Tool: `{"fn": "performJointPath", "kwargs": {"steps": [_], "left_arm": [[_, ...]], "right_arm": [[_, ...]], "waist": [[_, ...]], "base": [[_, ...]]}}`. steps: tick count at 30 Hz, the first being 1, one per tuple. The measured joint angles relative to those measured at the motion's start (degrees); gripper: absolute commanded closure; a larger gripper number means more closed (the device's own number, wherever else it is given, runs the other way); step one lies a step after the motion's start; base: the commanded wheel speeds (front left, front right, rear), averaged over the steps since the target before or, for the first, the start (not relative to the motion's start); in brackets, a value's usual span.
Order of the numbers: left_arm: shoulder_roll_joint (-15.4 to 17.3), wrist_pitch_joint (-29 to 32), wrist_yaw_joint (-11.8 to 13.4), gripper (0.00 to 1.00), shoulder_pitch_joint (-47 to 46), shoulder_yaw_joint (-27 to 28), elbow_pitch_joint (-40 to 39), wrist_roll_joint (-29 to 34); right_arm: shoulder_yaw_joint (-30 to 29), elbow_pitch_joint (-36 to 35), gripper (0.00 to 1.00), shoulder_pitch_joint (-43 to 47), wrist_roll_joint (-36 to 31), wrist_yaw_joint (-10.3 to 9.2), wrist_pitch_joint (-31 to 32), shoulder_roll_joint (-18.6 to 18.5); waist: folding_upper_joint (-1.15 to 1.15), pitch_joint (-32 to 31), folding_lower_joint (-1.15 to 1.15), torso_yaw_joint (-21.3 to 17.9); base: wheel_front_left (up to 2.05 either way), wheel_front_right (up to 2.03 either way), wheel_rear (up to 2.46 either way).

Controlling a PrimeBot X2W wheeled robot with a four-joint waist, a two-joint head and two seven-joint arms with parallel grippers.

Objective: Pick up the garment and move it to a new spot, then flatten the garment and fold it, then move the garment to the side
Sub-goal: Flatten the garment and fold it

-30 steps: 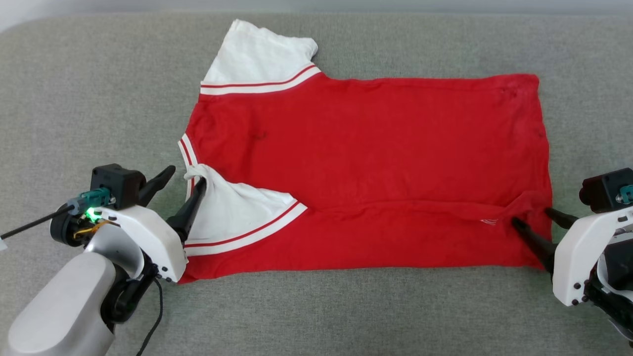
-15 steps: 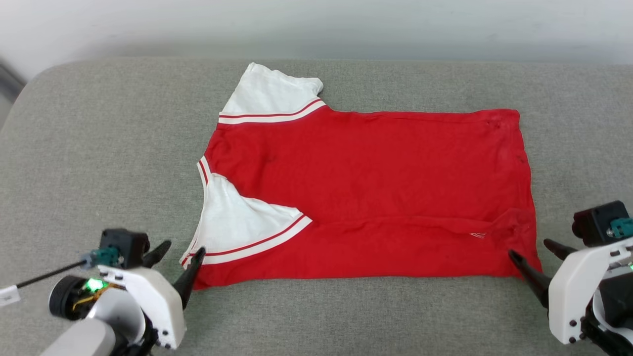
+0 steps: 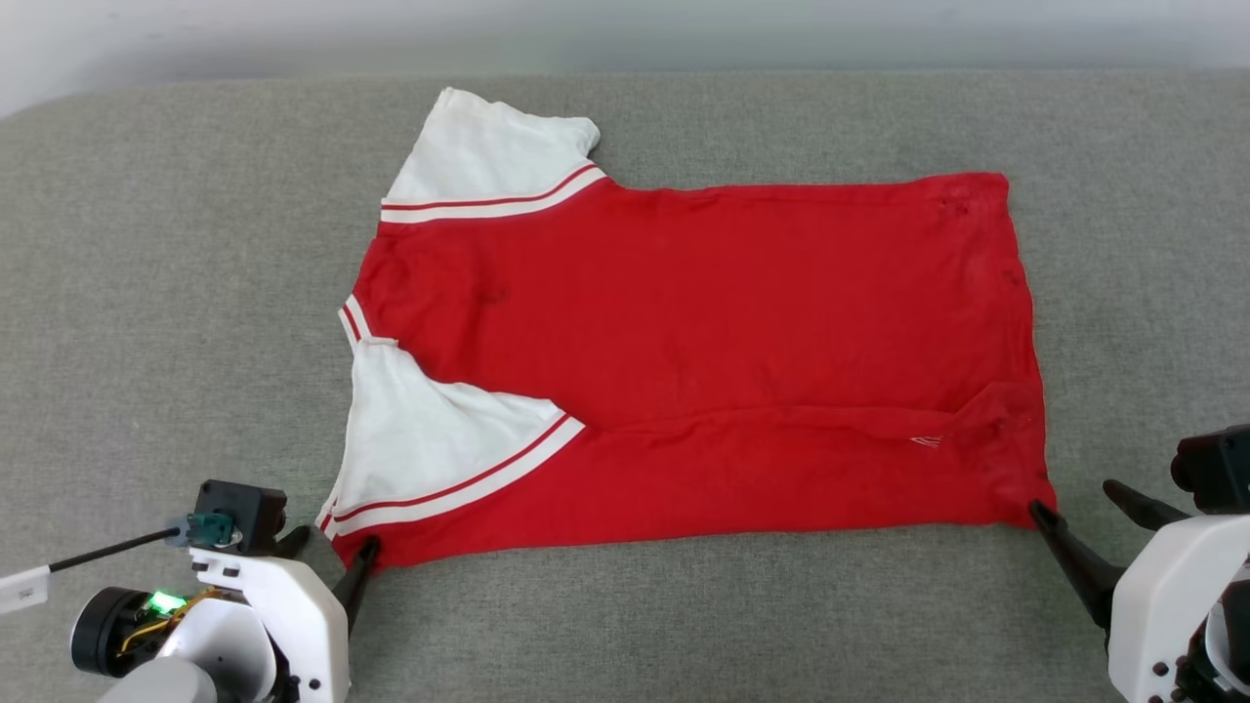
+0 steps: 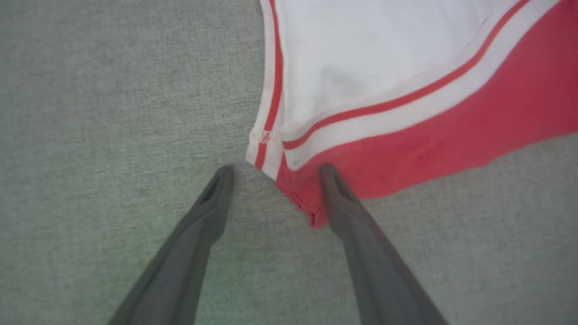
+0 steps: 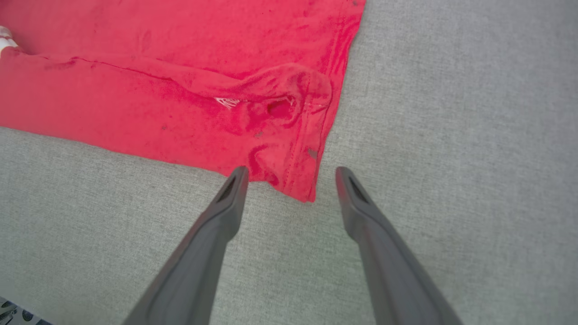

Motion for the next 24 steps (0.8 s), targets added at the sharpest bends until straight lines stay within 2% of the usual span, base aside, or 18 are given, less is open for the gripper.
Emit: {"fn": "performJointPath", "kwargs": {"steps": [5,6,7,10,13,18,24], "left_arm": [[-0.09,2.63,-1.82,0.0,-0.97,-0.66,1.46,-1.67],[-0.05,2.99,-2.43,0.62,-1.24,-0.99,1.72,-1.77],[-0.16,3.19,-2.93,1.0,-1.44,-1.24,2.02,-1.93],[-1.43,3.18,-4.32,1.0,-1.82,-1.58,2.96,-2.65],[-2.4,2.29,-4.64,1.0,-1.79,-2.11,3.22,-2.53],[-1.74,1.82,-4.65,1.0,-0.96,-3.09,-0.45,-1.41],[0.42,1.59,-3.2,1.0,-0.26,-1.44,-8.72,-1.62]], "right_arm": [[-0.33,-1.37,0.0,0.19,0.01,0.0,0.07,-0.21],[-0.44,-1.52,0.0,0.18,0.01,0.0,0.07,-0.27],[-0.49,-1.62,0.0,0.18,0.0,0.0,0.18,-0.31],[-0.56,-1.33,0.0,0.2,-0.25,0.0,0.54,-0.36],[-1.14,-0.15,0.0,0.62,-0.62,0.0,1.33,-0.34],[-3.02,2.53,0.0,0.73,-1.81,0.0,2.85,-0.35],[-2.29,6.33,0.0,-1.51,-2.78,0.0,5.75,-0.14]], "waist": [[0.0,1.39,-0.01,-0.87],[0.0,1.53,0.0,-0.98],[0.0,1.56,-0.01,-1.04],[0.0,0.77,0.0,-0.93],[0.0,-0.61,0.0,-0.44],[0.0,-2.32,0.0,1.47],[0.0,-2.39,0.0,3.65]], "base": [[0.0,0.0,0.0],[0.0,0.0,0.0],[0.0,0.0,0.0],[0.0,0.0,0.0],[0.0,0.0,0.0],[0.0,0.0,0.0],[0.0,0.0,0.0]]}}
